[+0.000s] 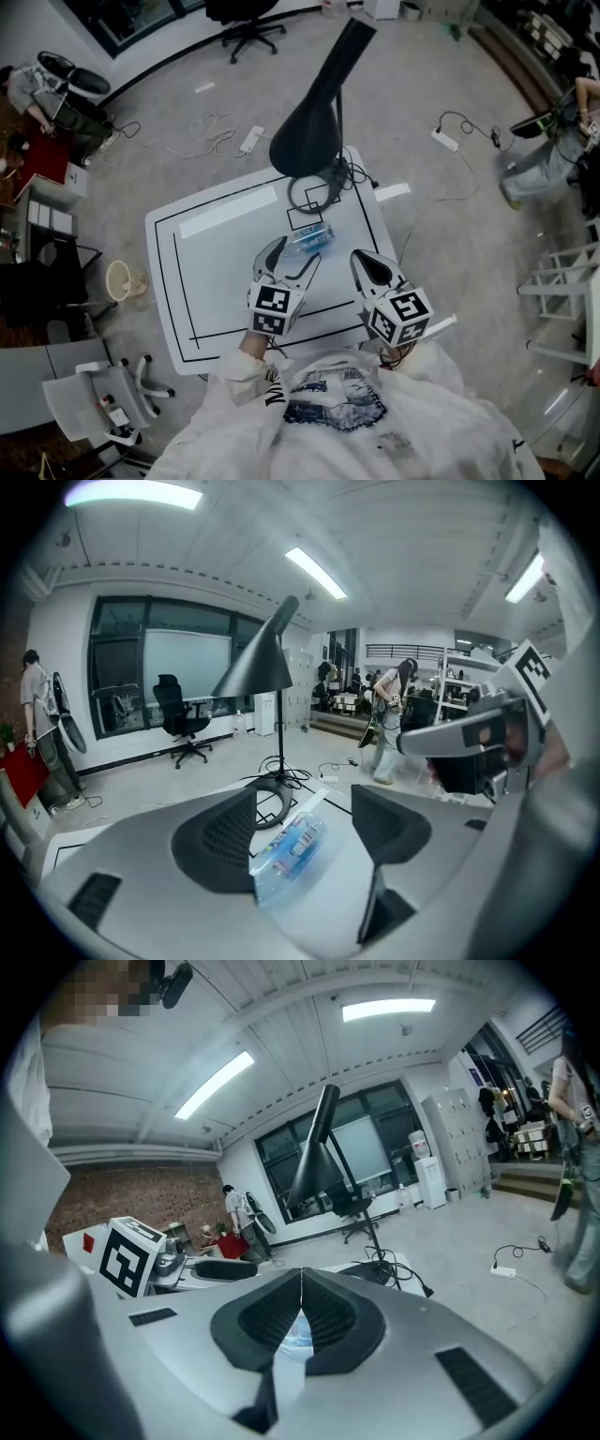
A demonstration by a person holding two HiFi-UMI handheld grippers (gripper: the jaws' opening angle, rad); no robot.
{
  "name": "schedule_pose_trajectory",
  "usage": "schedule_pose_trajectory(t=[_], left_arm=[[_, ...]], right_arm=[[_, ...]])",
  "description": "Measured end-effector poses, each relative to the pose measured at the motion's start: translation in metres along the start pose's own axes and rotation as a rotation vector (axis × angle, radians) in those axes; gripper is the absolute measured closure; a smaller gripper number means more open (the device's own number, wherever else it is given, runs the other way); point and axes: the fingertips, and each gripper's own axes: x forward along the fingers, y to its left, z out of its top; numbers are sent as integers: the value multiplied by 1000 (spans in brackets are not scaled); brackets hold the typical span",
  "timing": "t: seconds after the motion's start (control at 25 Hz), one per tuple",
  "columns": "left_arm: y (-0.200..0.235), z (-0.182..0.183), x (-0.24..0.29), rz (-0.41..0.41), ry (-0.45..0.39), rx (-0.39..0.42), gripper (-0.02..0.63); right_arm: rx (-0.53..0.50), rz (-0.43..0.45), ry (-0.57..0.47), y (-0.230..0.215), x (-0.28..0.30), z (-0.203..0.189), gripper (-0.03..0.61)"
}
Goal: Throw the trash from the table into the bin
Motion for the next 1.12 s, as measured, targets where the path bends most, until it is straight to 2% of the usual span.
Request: schedule_pose_trajectory(t=[0.2, 0.44, 0.64, 1.12], left_arm=[[2, 1, 8, -21, 6, 40, 232], [8, 1, 15, -51, 24, -11, 168], [12, -8, 32, -103, 108, 127, 158], [7, -55, 80, -213, 272, 219, 163]], right_arm=[[0, 4, -4, 1, 4, 2, 558], [10, 2, 13, -2, 6, -5, 557], [11, 10, 26, 2, 12, -9, 557], [22, -18, 49, -9, 13, -17, 557]])
